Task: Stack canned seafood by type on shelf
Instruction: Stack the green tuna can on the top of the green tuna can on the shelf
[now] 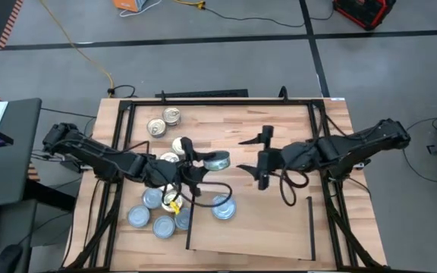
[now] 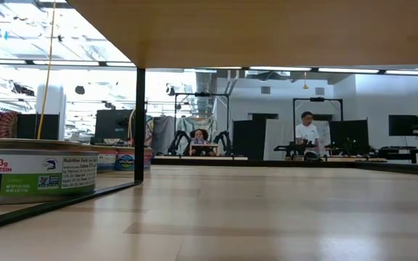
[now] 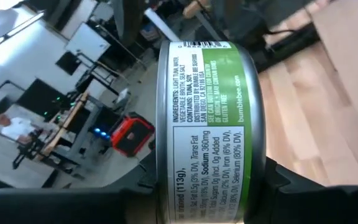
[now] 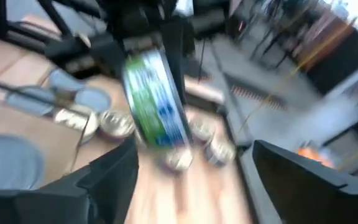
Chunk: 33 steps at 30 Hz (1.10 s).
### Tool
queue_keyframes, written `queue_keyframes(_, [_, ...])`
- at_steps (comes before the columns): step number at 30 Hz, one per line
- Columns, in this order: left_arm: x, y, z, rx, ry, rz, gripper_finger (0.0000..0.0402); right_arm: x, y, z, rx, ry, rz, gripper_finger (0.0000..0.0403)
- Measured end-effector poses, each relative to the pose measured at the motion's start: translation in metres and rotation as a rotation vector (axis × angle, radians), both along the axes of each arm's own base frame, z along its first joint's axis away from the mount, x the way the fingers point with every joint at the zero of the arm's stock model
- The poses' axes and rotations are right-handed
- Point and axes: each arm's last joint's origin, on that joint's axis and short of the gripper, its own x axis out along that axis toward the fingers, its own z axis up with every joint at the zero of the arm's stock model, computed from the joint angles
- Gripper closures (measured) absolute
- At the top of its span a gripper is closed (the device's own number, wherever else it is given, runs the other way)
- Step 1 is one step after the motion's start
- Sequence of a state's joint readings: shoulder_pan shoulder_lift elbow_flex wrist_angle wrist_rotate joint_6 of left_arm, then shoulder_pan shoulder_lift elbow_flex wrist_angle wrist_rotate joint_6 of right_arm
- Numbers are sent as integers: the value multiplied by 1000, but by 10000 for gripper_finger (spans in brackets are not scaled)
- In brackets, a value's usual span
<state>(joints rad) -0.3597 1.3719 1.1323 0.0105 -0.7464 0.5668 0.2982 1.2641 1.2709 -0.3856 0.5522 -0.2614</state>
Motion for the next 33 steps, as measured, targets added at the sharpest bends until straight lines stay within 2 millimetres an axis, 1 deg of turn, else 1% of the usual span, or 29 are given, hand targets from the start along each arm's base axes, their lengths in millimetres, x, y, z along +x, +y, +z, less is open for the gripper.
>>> queue_keyframes(2, [-2, -10, -5, 14, 40, -47, 275, -10, -12, 0, 87, 28, -68, 41])
queue_keyframes(4, [-1, -22, -13, 28, 76, -83, 274, -17, -25, -4, 172, 20, -151, 42])
queue_keyframes(7, [-1, -38, -24, 75, 123, -104, 273, -20, -42, -22, 266, 2, -262, 49])
queue_keyframes(9, [-3, -49, -26, 105, 122, -132, 273, -21, -52, -36, 314, -4, -324, 55])
queue_keyframes(14, [-9, -69, -27, 140, 121, -230, 272, -29, -67, -60, 418, -83, -418, 71])
queue_keyframes(17, [-10, -75, -26, 121, 118, -360, 271, -33, -69, -72, 449, -113, -442, 77])
queue_keyframes(20, [-7, -75, -24, 99, 101, -452, 270, -37, -70, -79, 457, -166, -461, 80])
queue_keyframes(24, [3, -62, -21, 79, 71, -505, 270, -40, -69, -90, 471, -212, -460, 81])
queue_keyframes(28, [8, -53, -21, 86, 74, -621, 270, -41, -63, -101, 479, -227, -431, 81])
queue_keyframes(30, [10, -49, -23, 94, 79, -649, 270, -41, -63, -102, 466, -221, -425, 81])
queue_keyframes(33, [13, -44, -24, 98, 88, -648, 270, -42, -63, -99, 468, -243, -428, 81])
